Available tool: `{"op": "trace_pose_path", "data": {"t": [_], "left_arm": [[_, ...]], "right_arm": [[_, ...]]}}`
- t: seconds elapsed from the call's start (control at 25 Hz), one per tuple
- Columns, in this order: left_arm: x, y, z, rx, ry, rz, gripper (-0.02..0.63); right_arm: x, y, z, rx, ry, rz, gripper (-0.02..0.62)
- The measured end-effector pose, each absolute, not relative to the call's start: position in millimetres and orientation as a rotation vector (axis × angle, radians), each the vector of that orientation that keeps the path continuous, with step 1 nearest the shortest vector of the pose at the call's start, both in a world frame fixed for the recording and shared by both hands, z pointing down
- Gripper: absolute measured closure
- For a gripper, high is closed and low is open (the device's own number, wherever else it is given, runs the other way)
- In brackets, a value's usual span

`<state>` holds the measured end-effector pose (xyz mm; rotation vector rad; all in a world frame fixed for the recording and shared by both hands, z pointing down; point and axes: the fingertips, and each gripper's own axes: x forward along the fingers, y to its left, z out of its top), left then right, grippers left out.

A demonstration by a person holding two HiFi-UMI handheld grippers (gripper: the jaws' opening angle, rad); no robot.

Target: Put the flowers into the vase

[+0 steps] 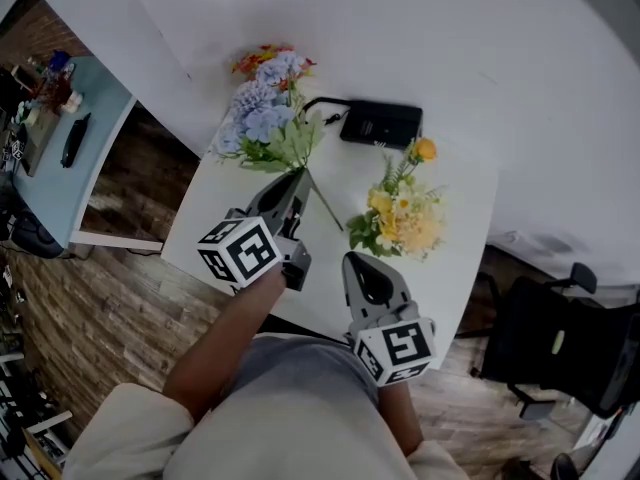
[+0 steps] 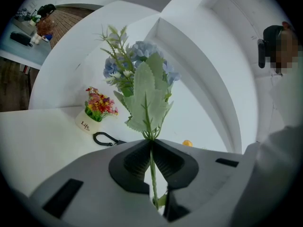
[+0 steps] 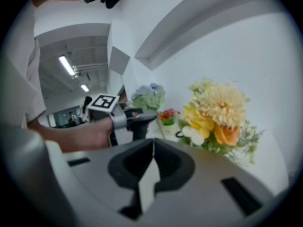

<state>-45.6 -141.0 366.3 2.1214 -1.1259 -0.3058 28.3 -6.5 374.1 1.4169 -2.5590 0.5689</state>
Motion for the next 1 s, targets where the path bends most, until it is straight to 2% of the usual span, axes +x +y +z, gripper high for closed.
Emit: {"op": "trace_pose_path", "data": {"t": [1.0], "left_arm": [[3, -165, 367, 2.219, -1.008, -0.249, 0.565]], "right_arm": [[31, -9, 379, 1.455, -2.515, 0.62, 0.571]]}}
